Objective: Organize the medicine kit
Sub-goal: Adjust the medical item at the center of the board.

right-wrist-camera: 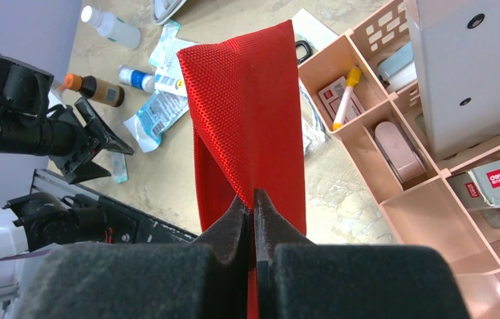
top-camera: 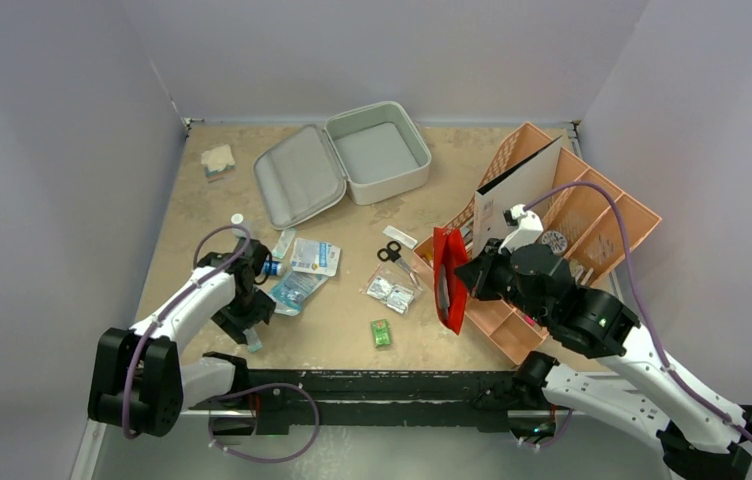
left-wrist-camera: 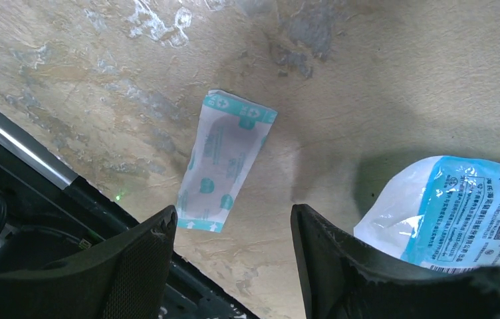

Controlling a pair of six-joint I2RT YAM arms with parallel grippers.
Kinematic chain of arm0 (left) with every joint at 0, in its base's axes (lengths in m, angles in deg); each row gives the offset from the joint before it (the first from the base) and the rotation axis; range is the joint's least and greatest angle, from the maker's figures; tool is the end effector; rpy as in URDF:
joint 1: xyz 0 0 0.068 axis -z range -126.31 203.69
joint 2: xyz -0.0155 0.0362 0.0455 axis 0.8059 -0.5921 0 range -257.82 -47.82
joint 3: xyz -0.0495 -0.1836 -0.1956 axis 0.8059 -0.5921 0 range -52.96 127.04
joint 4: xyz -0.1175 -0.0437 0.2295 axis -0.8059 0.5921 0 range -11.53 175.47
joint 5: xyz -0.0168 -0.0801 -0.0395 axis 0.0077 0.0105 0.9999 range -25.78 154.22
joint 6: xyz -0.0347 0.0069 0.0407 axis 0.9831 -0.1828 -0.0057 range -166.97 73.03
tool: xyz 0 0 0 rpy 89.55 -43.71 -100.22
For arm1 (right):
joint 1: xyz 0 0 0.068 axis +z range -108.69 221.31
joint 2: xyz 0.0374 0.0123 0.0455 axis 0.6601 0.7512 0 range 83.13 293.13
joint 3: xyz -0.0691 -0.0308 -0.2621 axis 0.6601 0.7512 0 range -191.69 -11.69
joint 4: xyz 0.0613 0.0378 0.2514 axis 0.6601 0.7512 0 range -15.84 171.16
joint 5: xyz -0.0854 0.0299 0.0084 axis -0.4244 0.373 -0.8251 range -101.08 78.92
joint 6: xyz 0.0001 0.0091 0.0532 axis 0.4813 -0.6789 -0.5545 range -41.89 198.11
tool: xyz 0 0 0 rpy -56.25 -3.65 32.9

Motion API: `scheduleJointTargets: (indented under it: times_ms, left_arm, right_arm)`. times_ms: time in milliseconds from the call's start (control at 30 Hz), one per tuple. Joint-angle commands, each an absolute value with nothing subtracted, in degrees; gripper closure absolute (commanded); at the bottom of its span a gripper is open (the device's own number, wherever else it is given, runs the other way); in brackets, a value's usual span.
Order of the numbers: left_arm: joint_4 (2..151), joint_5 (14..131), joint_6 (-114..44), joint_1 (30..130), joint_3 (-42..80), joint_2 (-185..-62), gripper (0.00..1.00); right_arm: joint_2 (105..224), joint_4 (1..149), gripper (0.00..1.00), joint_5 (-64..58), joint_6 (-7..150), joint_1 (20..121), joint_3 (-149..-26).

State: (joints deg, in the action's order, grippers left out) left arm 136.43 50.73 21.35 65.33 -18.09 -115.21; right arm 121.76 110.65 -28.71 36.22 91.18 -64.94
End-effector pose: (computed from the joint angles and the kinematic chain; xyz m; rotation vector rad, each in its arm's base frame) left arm 0.1549 -0.0234 0.1675 -1.4151 2.6270 0.2785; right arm 0.0957 0.0970 0.3580 0.0699 2.0101 0.7552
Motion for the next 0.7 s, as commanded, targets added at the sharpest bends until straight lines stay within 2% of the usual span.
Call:
scheduleJointTargets:
  times_ms: [0,667]
  left_arm:
    - [133.6,50.4,21.1,64.9,-18.6,-115.3,0.39]
    - [134.0,46.1,27.1,64.7,-19.5,-112.8,0.40]
  right_arm:
    - [122.2,111.1,1.00,-30.9,37.6,91.3,-68.5]
    - [121.5,111.4,1.00,-30.4,36.1,91.3,-68.3]
